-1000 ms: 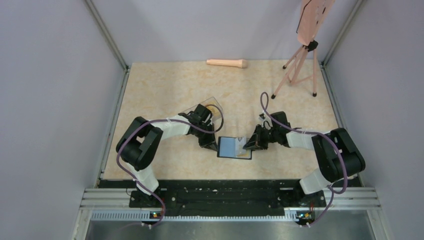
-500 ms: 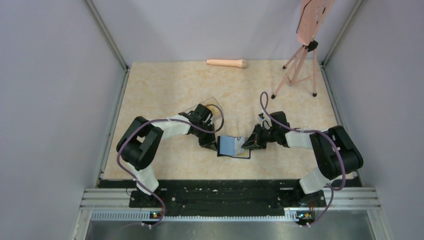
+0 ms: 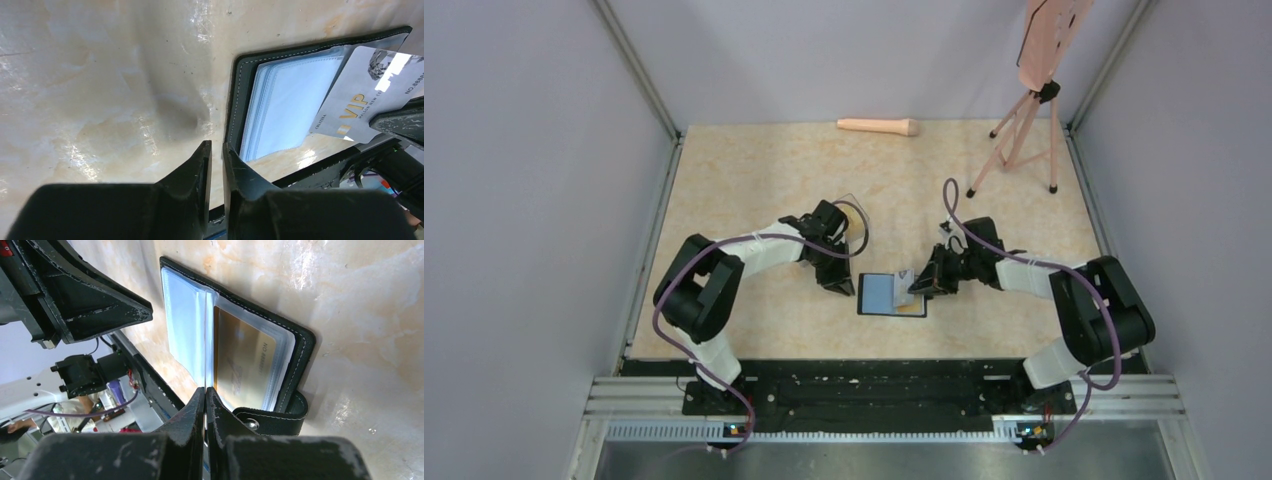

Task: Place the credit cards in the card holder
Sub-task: Insert the credit card into the card holder.

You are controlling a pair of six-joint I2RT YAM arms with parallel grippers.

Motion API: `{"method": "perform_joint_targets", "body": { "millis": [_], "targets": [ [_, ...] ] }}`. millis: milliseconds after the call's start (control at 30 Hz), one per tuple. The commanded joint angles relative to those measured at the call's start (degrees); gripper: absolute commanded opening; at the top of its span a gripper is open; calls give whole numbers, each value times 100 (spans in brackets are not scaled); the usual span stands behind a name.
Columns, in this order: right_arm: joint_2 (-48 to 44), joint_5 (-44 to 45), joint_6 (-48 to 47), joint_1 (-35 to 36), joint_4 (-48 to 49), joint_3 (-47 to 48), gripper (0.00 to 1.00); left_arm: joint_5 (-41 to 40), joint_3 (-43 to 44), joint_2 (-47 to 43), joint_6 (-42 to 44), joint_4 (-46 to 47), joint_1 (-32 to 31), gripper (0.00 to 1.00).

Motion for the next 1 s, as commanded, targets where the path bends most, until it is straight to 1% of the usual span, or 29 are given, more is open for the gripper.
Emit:
{"method": "perform_joint_targets", "body": {
  "millis": [0,67,200,433,633,800,967],
  "targets": [
    [132,-11,-144,50,237,29,0,83,128,16,51,75,12,17],
    [204,-175,-28,51,480,-16,0,161,121,117,32,134,11,15],
    [218,-302,3,80,645,-36,0,297,105,232,-24,258,-1,10],
    [391,-410,5,158,799,-118,0,357,69,337,-54,306,2,5],
    [678,-438,29,240,845,-125,0,381,5,338,-128,380,-6,3],
    [642,-338,74,244,882,-161,0,392,-65,294,-193,451,-20,3],
    [819,-364,230,260,1304,-250,0,416,-70,297,-258,511,-70,2]
  ]
}}
